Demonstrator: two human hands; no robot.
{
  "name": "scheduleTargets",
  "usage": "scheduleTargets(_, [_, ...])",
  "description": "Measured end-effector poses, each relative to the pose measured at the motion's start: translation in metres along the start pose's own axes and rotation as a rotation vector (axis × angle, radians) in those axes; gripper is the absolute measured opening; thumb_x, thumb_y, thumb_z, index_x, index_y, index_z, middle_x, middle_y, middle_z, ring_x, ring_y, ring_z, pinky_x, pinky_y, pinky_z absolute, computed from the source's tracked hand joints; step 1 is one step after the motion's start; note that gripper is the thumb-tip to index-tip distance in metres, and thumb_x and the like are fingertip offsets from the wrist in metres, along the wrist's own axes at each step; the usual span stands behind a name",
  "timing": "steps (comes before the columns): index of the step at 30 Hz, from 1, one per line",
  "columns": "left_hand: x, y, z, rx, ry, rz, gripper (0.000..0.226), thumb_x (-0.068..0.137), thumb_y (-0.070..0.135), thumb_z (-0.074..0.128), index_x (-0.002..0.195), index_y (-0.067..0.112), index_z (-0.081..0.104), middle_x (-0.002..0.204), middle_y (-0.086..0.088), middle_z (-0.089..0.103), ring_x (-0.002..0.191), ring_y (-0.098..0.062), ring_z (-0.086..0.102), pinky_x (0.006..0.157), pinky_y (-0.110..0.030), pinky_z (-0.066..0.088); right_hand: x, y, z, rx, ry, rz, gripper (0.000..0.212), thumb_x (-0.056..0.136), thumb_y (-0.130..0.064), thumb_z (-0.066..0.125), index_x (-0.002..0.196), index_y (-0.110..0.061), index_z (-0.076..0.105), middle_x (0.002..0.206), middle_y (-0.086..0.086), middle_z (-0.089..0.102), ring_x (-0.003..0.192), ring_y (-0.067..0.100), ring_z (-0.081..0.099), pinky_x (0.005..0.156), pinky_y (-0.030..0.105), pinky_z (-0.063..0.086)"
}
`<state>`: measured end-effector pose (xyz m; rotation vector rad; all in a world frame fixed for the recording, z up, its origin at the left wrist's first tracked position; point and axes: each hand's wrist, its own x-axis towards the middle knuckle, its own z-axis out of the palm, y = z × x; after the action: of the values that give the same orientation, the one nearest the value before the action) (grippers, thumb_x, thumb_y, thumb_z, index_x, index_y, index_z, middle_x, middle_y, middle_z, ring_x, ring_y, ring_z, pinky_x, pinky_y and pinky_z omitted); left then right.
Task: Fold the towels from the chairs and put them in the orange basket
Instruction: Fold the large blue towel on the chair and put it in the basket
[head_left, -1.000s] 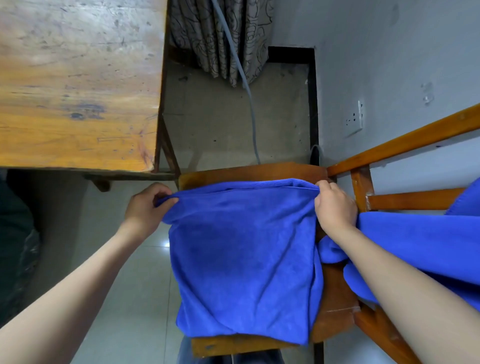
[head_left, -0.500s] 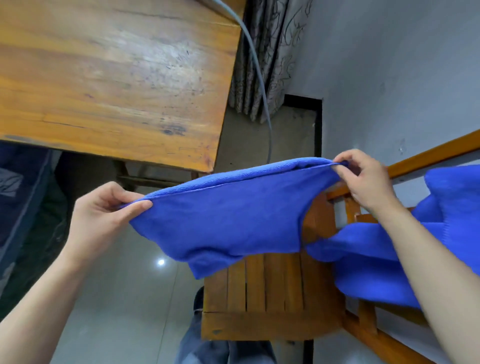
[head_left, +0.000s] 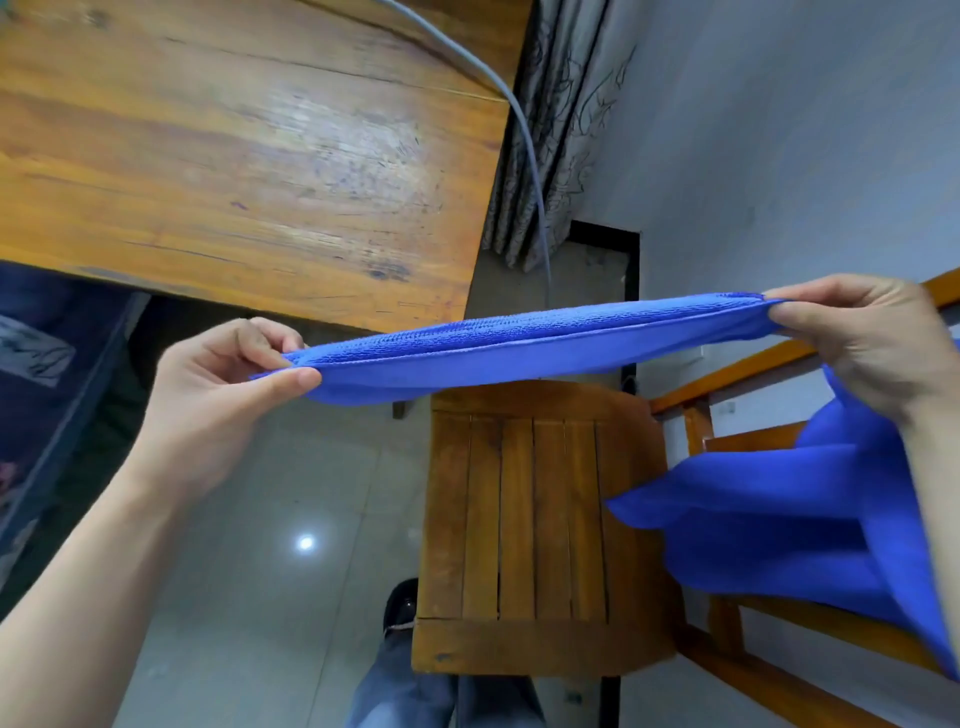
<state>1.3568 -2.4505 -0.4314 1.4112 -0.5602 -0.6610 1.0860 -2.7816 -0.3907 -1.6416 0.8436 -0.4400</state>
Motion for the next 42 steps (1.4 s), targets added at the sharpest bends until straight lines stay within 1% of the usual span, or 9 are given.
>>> scheduleTargets(3, [0.009,0.004,-0.001,0.023,0.041,0.043,0.033,0.048,0.041,0.087,0.052,0.025,0.059,0.067,0.010,0.061,0.069,-0.012,0.055,0.069,-0.028,0.044,0.001,0.005,-0.003,0.033,-0.025,0.024,0.056,0.018,-0.066,0.083,0.061,-0.031,0.075,0.062,-0.013,0.070,0.063,-0.001,0.066,0.062,0.008,0.051])
scheduleTargets(8, [0.032,0.014,-0.002,-0.138,0.051,0.084,0.027,0.050,0.036,0.087,0.055,0.025,0.064,0.068,0.007,0.064,0.068,-0.013,0.057,0.068,-0.026,0.045,0.001,-0.003,0.005,0.160,-0.074,-0.001,0.047,0.027,-0.055,0.088,0.061,-0.027,0.074,0.062,-0.010,0.070,0.065,0.002,0.067,0.067,0.013,0.054])
scheduleTargets(13, [0.048,0.025,0.006,-0.141,0.051,0.048,0.027,0.045,0.034,0.087,0.060,0.025,0.067,0.063,0.009,0.066,0.059,-0.006,0.059,0.061,-0.019,0.048,0.006,-0.017,0.011,0.021,0.063,-0.072,0.018,0.064,-0.025,0.077,0.072,-0.042,0.074,0.064,-0.020,0.067,0.065,-0.005,0.061,0.066,0.007,0.048])
scheduleTargets(16, [0.049,0.036,0.012,-0.083,0.045,0.068,0.030,0.044,0.041,0.088,0.061,0.026,0.069,0.062,0.010,0.067,0.058,-0.005,0.059,0.061,-0.019,0.048,0.009,-0.024,0.008,-0.186,0.166,-0.104,0.060,0.088,0.003,0.056,0.071,-0.053,0.070,0.068,-0.031,0.066,0.070,-0.011,0.060,0.070,0.004,0.046])
scheduleTargets(20, [0.034,0.036,0.013,-0.123,-0.031,0.025,0.030,0.043,0.039,0.088,0.061,0.025,0.069,0.063,0.009,0.067,0.058,-0.005,0.060,0.060,-0.017,0.049,-0.005,-0.025,0.004,-0.108,0.228,-0.127,0.058,0.089,0.004,0.049,0.080,-0.049,0.070,0.070,-0.026,0.064,0.069,-0.006,0.058,0.068,0.007,0.047])
scheduleTargets(24, [0.006,-0.006,0.006,-0.046,0.002,-0.231,0.026,0.041,0.004,0.083,0.056,0.021,0.069,0.056,0.007,0.062,0.050,-0.002,0.054,0.050,-0.012,0.043,-0.040,0.011,0.011,-0.121,0.147,0.019,0.058,0.089,0.013,0.046,0.087,-0.042,0.066,0.069,-0.020,0.060,0.068,-0.008,0.055,0.064,0.004,0.044])
scheduleTargets(29, [-0.055,-0.086,0.006,0.153,-0.029,-0.567,0.022,0.069,-0.006,0.073,0.061,0.012,0.063,0.047,0.008,0.057,0.040,0.003,0.045,0.042,-0.007,0.033,-0.087,0.091,0.042,-0.315,0.020,0.349,0.046,0.084,0.020,0.044,0.102,-0.021,0.055,0.080,0.009,0.047,0.058,-0.003,0.051,0.057,0.005,0.038])
scheduleTargets(36, [-0.135,-0.188,0.015,0.337,-0.123,-0.827,0.029,0.076,-0.013,0.065,0.062,0.011,0.060,0.046,0.009,0.058,0.045,0.005,0.047,0.050,-0.007,0.037,-0.141,0.204,0.070,-0.932,-0.384,0.612,0.048,0.087,-0.001,0.041,0.132,-0.017,0.045,0.098,-0.001,0.037,0.098,0.029,0.053,0.080,0.032,0.040])
scheduleTargets(42, [-0.167,-0.211,0.027,0.327,-0.079,-0.927,0.028,0.076,-0.011,0.067,0.062,0.012,0.060,0.050,0.009,0.053,0.044,0.004,0.043,0.048,-0.008,0.033,-0.166,0.233,0.074,-1.043,-0.517,0.777,0.048,0.087,-0.005,0.039,0.131,-0.021,0.042,0.105,-0.002,0.032,0.099,0.029,0.054,0.084,0.031,0.041])
